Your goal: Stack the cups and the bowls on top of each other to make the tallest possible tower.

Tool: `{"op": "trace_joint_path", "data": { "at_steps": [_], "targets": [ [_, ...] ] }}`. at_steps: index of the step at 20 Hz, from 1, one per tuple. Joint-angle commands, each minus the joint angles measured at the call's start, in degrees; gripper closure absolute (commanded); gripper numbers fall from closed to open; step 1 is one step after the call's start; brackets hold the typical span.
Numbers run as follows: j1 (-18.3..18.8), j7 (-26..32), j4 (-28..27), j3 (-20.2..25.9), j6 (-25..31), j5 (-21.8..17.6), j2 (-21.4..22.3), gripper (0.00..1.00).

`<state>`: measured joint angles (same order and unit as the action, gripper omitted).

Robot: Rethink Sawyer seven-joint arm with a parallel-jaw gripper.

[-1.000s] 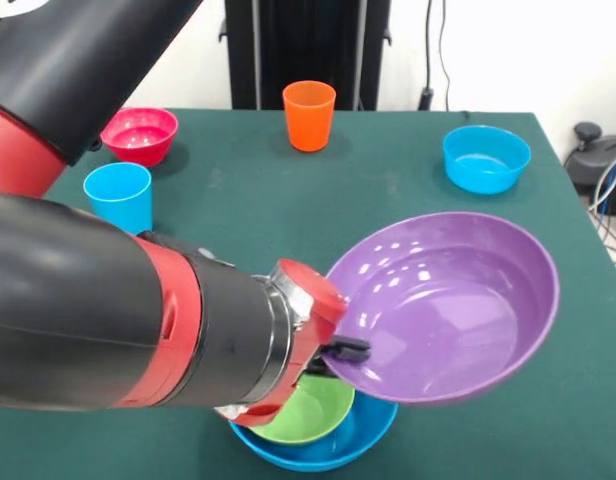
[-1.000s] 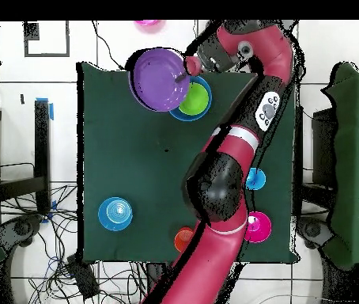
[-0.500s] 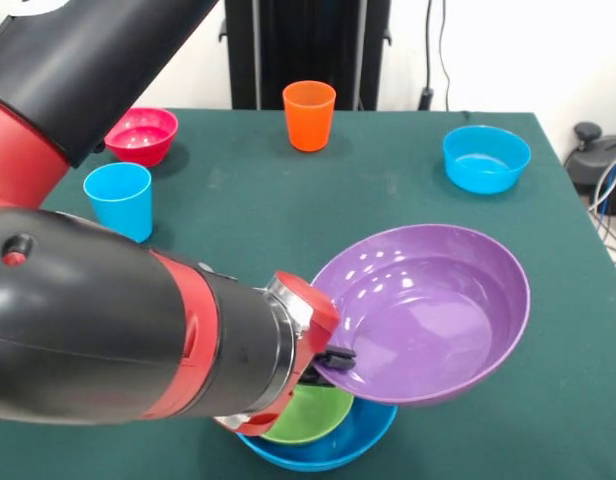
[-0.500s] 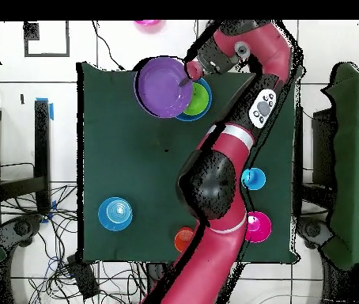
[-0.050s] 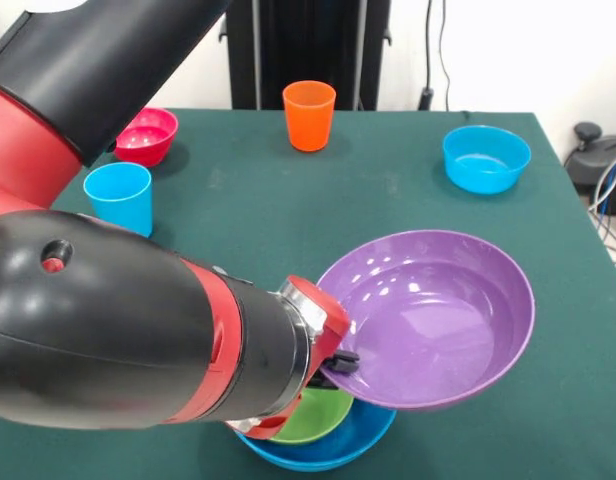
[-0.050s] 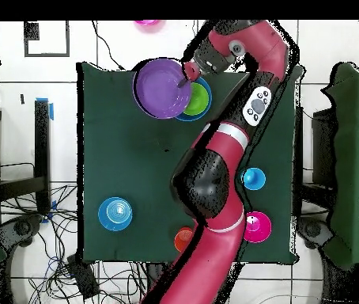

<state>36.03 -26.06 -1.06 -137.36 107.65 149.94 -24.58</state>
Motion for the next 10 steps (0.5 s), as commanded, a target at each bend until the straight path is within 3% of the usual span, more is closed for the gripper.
{"op": "trace_joint_path", "data": {
  "at_steps": [1,4,10],
  "targets": [
    [-1.5,14.8,-1.4,-7.6,-5.9,1.9,2.0,1.00],
    [-1.2,14.2,-1.1,-9.6,-5.8,2.8,2.3,1.00],
    [-0.1,18.2,-0.6,-13.1,-5.7,4.4,3.1,1.00]
  ]
}}
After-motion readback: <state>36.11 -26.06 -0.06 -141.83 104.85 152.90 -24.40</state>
